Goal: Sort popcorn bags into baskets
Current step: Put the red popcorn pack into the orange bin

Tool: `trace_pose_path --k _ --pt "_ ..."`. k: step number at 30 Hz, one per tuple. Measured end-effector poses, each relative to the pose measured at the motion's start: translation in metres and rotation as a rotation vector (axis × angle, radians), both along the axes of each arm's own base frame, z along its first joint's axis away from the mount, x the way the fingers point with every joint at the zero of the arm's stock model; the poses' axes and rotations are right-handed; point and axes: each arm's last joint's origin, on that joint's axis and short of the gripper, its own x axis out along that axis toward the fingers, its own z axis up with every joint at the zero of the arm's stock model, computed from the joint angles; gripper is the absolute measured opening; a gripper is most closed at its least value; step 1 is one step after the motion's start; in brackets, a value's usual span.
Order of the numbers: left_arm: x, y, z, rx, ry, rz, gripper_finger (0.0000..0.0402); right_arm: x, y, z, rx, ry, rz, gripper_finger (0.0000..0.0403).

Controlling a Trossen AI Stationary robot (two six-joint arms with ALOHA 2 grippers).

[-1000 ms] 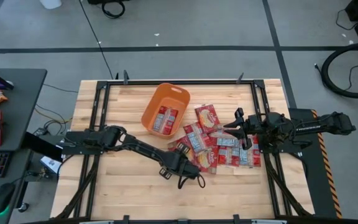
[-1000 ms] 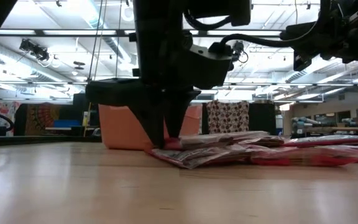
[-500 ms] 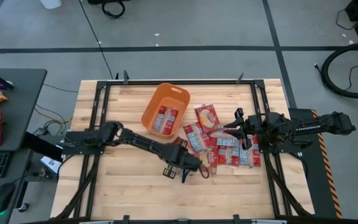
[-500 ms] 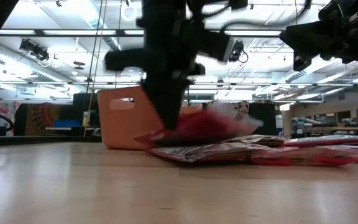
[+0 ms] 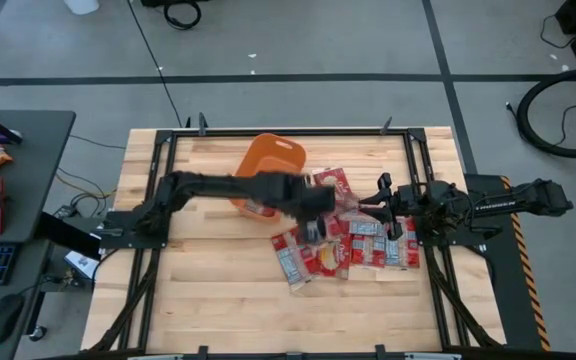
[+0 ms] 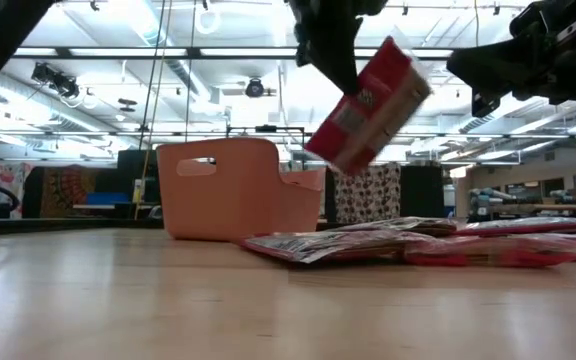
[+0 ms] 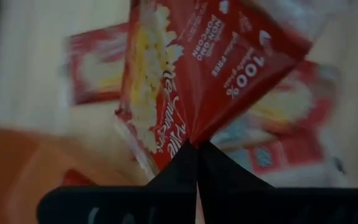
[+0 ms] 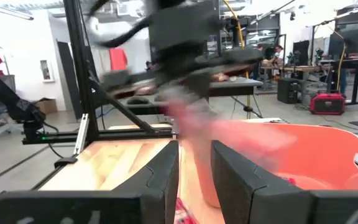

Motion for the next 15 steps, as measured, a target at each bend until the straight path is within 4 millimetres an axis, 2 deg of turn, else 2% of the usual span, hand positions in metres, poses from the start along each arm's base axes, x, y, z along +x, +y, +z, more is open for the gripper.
trace_pose_path --k 3,7,11,15 --pt "-0.010 0.029 0.005 -0.033 0.056 0.175 0.0002 0.000 0.000 0.000 -0.001 0.002 -0.001 0.0099" --pt "-0.029 0.063 0.000 -0.107 0.194 0.386 0.0002 0.000 0.000 0.000 -0.003 0.002 0.000 0.0099" --pt "-0.046 0.088 -0.009 -0.160 0.333 0.525 0.0002 0.000 0.000 0.000 -0.003 0.002 0.000 0.0099" --pt "-0.051 0.106 -0.020 -0.170 0.374 0.587 0.0018 0.000 0.000 0.000 -0.003 0.002 0.000 0.0099"
